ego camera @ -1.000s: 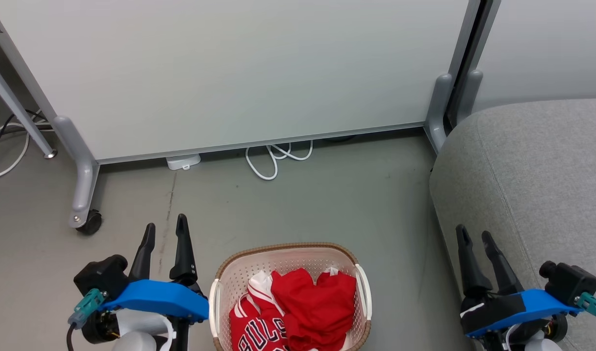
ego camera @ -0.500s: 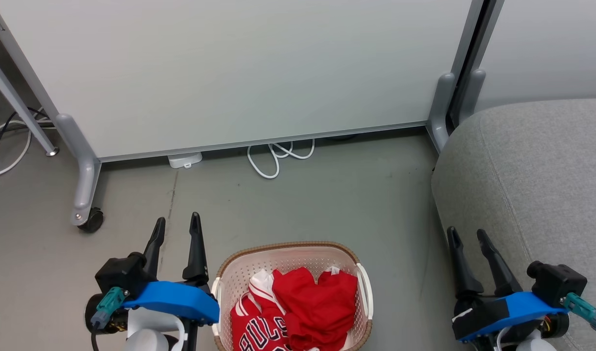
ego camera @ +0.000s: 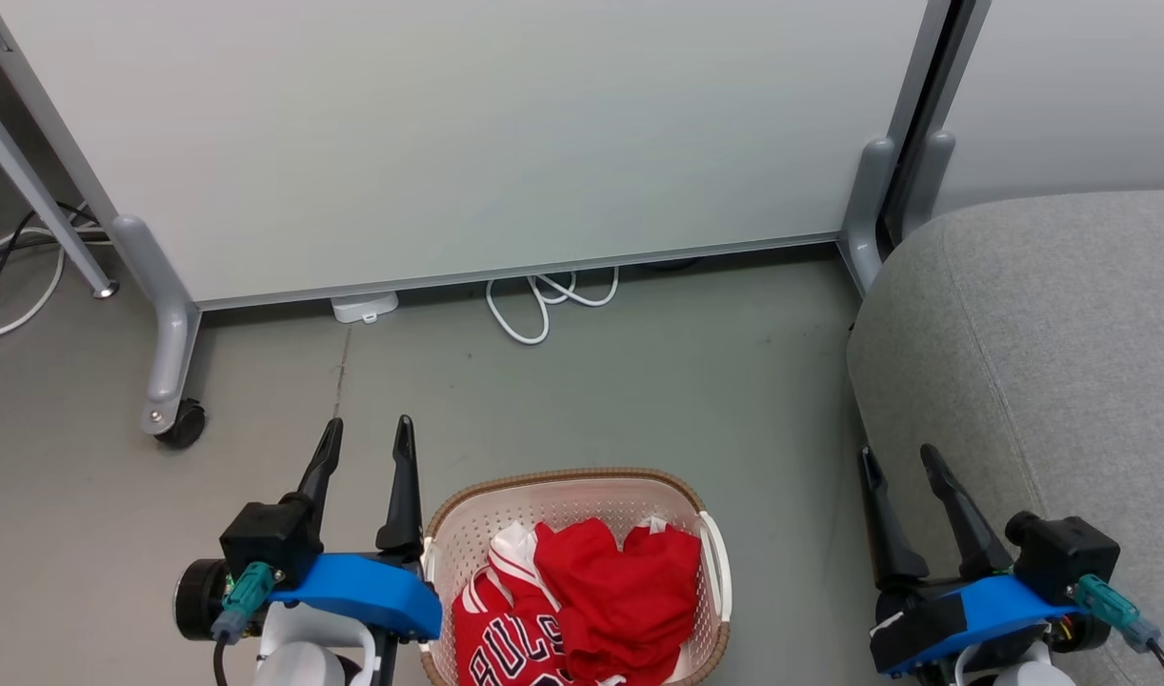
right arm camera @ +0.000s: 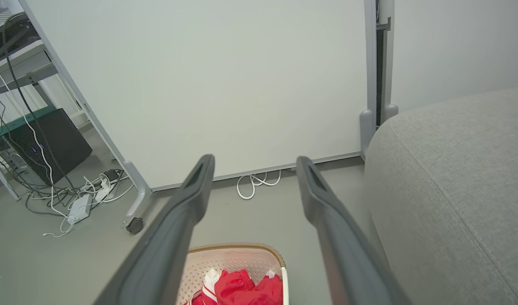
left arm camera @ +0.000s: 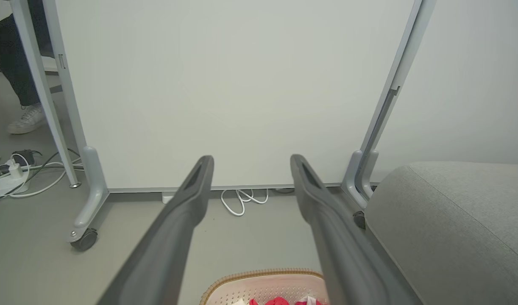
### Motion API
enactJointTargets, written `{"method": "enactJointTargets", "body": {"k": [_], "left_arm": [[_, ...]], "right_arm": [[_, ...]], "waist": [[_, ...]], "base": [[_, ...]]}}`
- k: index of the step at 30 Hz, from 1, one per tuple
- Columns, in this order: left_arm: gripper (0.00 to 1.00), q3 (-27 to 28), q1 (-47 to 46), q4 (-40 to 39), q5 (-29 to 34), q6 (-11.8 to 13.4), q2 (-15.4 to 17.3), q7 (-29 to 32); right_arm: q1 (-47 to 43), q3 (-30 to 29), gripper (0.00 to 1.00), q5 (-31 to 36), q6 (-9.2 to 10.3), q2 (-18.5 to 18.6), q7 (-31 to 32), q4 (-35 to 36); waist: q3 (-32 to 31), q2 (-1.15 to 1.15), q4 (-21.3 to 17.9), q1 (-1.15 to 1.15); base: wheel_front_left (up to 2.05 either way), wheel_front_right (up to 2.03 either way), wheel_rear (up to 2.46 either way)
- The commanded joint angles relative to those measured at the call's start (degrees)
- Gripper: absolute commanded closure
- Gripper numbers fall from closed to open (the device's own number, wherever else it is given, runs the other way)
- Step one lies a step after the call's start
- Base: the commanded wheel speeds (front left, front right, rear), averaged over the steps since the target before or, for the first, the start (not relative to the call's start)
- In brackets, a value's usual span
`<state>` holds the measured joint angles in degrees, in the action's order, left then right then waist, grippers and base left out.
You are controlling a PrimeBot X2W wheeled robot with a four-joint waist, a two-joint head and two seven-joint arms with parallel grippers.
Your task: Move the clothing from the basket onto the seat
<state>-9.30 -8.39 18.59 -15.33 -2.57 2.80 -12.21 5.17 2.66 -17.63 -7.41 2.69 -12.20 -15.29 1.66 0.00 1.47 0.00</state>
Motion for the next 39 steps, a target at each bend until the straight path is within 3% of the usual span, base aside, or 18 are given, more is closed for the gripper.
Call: {"method": "enactJointTargets", "body": {"k": [1,26,39], "left_arm": [[0.00,-0.19,-1.08,0.07,1.30,-0.17,0.15,-0.50],[0.00,-3.31,-1.83,3.54,9.01,-0.24,0.17,-3.13],[0.00,-3.13,-2.44,4.18,7.29,-0.39,0.15,-3.07]], "right_arm": [[1.07,0.18,0.00,1.28,-0.12,0.31,-0.50,0.15],[0.73,1.24,0.00,11.75,-0.09,0.32,-3.12,-1.10],[1.46,1.49,0.00,11.59,-0.09,0.32,-3.05,-1.11]], "waist": [[0.05,0.00,0.02,0.00],[0.17,0.00,0.66,0.00],[1.21,0.00,0.26,0.00]], "base": [[0.00,0.00,0.00],[0.00,0.00,0.00],[0.00,0.00,0.00]]}}
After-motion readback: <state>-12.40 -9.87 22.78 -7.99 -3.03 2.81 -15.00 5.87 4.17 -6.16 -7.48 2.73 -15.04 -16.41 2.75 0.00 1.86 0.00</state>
